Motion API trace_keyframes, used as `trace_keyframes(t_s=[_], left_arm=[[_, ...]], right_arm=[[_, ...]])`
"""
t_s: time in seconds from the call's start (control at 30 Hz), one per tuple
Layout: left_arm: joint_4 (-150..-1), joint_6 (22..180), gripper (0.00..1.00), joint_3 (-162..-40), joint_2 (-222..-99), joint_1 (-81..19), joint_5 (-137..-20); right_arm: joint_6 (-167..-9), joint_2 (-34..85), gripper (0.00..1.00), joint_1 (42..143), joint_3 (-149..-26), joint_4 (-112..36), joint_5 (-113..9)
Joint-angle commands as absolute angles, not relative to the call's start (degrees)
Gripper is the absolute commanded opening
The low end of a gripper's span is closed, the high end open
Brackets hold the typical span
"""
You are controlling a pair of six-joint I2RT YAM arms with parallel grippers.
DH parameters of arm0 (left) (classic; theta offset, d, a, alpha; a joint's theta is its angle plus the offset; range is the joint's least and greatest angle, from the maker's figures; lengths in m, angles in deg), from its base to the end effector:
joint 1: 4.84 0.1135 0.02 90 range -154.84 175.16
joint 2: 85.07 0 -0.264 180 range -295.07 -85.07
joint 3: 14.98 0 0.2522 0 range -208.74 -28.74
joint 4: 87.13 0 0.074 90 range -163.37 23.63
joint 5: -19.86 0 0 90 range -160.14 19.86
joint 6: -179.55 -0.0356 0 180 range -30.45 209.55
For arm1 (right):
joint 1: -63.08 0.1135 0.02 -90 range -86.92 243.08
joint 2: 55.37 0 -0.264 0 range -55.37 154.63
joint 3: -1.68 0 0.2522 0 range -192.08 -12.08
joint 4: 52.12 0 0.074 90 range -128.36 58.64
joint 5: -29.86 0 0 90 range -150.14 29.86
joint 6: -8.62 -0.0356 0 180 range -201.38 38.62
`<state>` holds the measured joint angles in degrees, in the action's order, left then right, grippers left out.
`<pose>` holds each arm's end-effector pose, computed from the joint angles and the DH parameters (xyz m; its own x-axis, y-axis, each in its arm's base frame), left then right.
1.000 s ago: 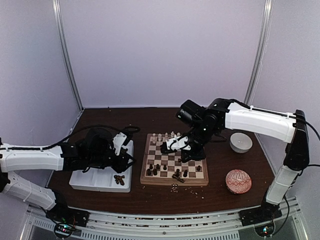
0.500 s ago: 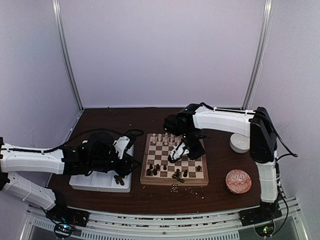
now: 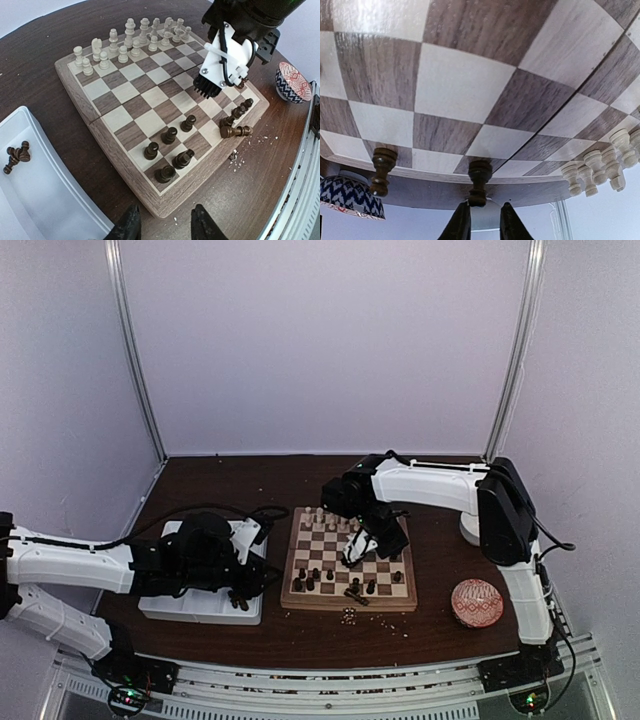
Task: Set up the chess pieces on the board
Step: Place the pawn on the chessboard, then pick up the pawn from the chessboard.
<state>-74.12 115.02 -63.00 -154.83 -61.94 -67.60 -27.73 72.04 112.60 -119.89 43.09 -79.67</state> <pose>0.1387 -0.2115 0.2053 -0.6317 0.1856 -0.7527 0.6063 0.7233 -0.3305 0.2756 0.3046 0.1920 0.2332 -0.8960 0.3779 -0.9627 -0.2675 -0.0401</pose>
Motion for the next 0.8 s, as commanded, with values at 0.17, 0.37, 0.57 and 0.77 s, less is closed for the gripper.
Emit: trace_keyframes(t_s=[0.17,0.37,0.57,0.77], left_arm=[[-76.7,114.9,0.35,-64.8,-156.4,-62.2,-68.4],[-76.3,115.2,0.35,-65.8,-156.6,-62.2,-68.4],[-76.9,115.2,0.35,-67.3,-156.9,-62.2,-66.9],[-76.2,114.0,0.35,-68.7,-158.9,-62.2,-68.4]], right_arm=[[-28.0,70.0,0.28,112.3,-120.9,42.4,-77.2],[-28.4,63.0,0.30,109.4,-119.3,40.8,-68.8],[-35.8,56.7,0.33,100.5,-115.2,33.0,-45.0],[-46.5,51.8,0.37,94.6,-103.7,19.4,-30.4]])
